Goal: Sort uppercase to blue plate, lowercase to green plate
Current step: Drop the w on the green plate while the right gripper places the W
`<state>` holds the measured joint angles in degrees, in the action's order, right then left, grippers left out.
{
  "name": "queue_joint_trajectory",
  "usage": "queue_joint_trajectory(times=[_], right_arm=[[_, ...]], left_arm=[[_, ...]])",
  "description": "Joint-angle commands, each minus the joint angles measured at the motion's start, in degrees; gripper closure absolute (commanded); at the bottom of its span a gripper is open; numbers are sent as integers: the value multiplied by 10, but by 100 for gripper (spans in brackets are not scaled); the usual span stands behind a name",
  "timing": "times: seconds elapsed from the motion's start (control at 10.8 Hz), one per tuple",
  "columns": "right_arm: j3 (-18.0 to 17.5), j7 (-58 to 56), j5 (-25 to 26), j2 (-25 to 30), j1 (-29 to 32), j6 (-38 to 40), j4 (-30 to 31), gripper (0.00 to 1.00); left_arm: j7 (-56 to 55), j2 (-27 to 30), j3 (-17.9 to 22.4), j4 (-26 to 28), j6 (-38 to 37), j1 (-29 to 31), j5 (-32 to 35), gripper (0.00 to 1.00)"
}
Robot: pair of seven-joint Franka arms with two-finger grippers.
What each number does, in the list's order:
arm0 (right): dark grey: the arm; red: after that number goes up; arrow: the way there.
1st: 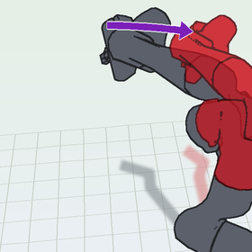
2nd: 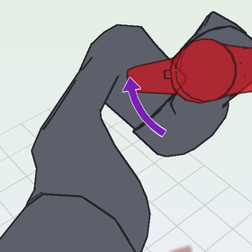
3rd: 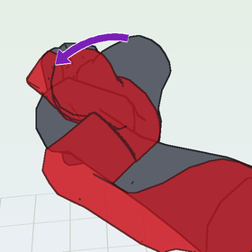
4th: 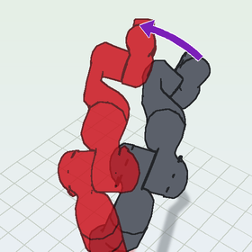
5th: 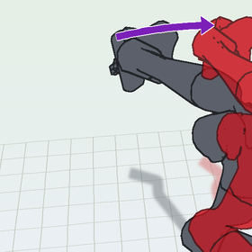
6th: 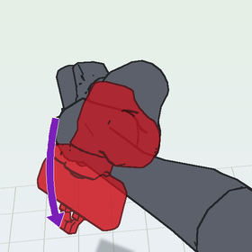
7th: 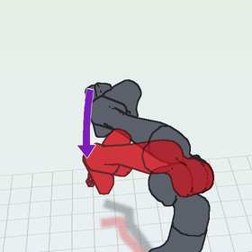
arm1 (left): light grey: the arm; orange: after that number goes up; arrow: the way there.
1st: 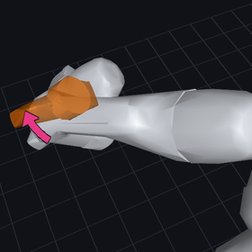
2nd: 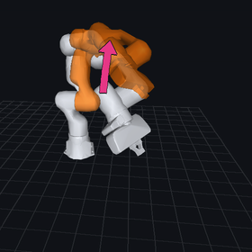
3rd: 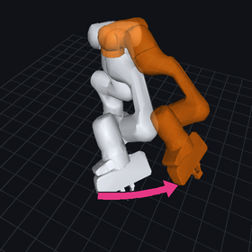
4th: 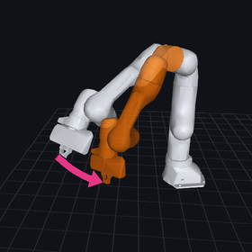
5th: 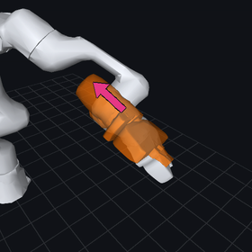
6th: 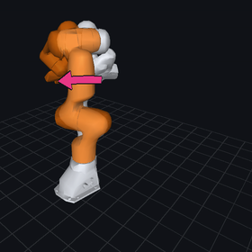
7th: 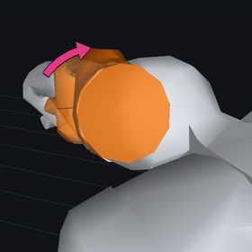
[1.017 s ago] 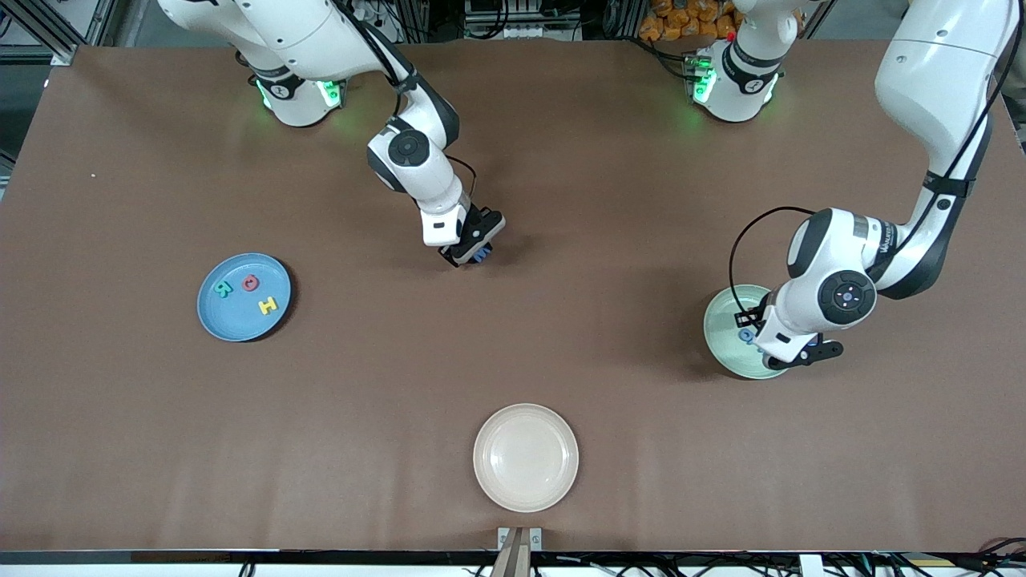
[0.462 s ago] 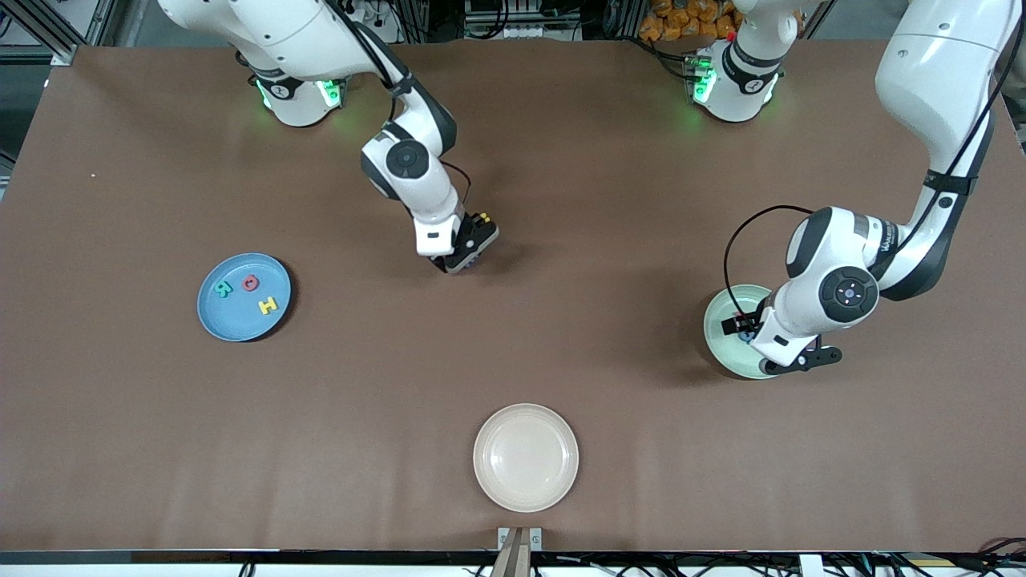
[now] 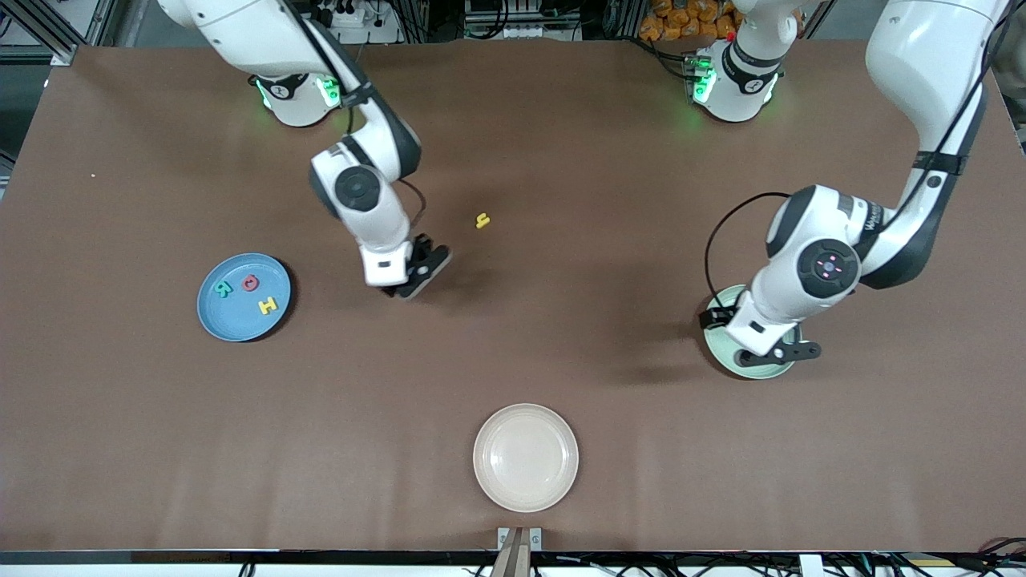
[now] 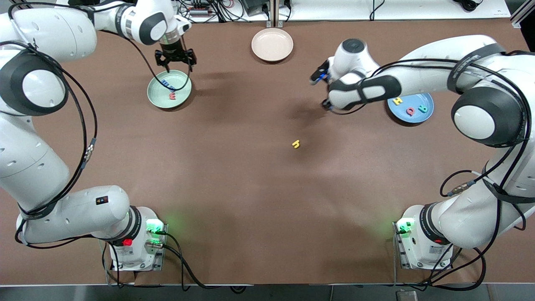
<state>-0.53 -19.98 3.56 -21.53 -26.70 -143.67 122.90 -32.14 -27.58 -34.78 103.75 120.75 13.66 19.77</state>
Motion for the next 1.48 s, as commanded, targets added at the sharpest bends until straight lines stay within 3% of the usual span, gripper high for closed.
queue_joint_trajectory(times=[0.0,0.18,0.37,0.74,1.02,1.11,1.39], right_arm=[[87,-99,6,29,3,75,10,77],[143,-158,2,43,18,154,11,77],[183,-183,1,44,24,185,18,77],[187,-187,0,37,48,180,54,74],[187,-185,1,34,49,177,56,35],[187,-185,0,34,49,176,55,31],[185,-177,-14,35,47,176,52,31]], left_arm=[[7,16,-62,8,-11,2,-14,0],[7,10,-106,7,-11,-16,-11,0],[16,5,-111,7,-10,-81,-8,0],[27,-35,-108,-37,-2,-221,17,0],[104,-85,-108,-68,3,-262,61,0],[127,-105,-108,-81,3,-276,63,0],[146,-130,-94,-100,23,-316,83,0]])
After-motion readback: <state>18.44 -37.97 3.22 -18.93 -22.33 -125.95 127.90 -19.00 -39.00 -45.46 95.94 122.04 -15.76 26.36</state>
